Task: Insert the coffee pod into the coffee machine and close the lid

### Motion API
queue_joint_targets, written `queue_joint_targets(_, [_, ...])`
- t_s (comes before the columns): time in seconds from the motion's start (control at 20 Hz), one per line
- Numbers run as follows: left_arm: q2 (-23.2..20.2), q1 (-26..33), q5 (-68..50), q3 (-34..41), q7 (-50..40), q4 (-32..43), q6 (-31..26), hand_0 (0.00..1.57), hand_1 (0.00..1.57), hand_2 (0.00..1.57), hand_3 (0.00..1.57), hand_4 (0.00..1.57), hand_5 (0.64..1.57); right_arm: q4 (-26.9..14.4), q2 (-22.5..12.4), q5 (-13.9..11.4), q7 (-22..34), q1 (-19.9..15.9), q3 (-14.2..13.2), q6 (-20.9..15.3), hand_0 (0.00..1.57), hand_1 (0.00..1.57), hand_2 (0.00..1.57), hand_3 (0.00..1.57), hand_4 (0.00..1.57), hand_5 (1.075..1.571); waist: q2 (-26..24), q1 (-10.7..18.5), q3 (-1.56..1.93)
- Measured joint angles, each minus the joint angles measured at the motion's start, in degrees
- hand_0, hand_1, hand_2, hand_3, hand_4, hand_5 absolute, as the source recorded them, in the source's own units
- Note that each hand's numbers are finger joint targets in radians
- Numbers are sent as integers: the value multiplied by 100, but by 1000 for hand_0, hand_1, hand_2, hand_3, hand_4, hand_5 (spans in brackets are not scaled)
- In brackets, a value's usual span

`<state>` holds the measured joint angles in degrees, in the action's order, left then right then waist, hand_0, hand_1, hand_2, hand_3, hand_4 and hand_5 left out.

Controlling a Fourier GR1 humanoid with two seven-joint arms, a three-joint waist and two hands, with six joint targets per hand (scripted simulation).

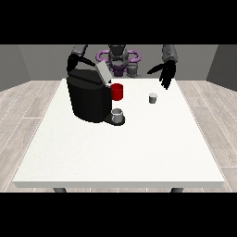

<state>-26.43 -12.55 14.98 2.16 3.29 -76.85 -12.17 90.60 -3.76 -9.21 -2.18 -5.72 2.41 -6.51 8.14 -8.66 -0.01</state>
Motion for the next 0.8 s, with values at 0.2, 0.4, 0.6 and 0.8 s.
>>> queue_joint_targets(0.2, [-97, -375, 326, -9, 212, 735, -3, 0, 0, 0, 0, 0, 1571, 149, 117, -118, 251, -179, 147, -99, 0, 0, 0, 0, 0, 1571, 199, -124, -2])
queue_joint_targets(0.4, [-130, -680, 665, -95, 373, 1250, 17, 0, 0, 0, 0, 0, 1571, -46, 257, -139, 184, -282, 132, -243, 0, 0, 0, 0, 0, 1571, 375, -78, -2])
queue_joint_targets(0.6, [-109, -1035, 1004, -134, 465, 1776, 142, 261, 261, 589, 247, 0, 1571, -229, 281, -231, 294, -387, 167, -329, 0, 0, 0, 0, 0, 1571, 451, -59, -1])
queue_joint_targets(0.8, [47, -1237, 1367, -249, 617, 2034, 457, 940, 940, 950, 692, 81, 1571, -467, 307, -45, 367, -501, 78, -316, 0, 0, 0, 0, 0, 1571, 435, 31, 0])
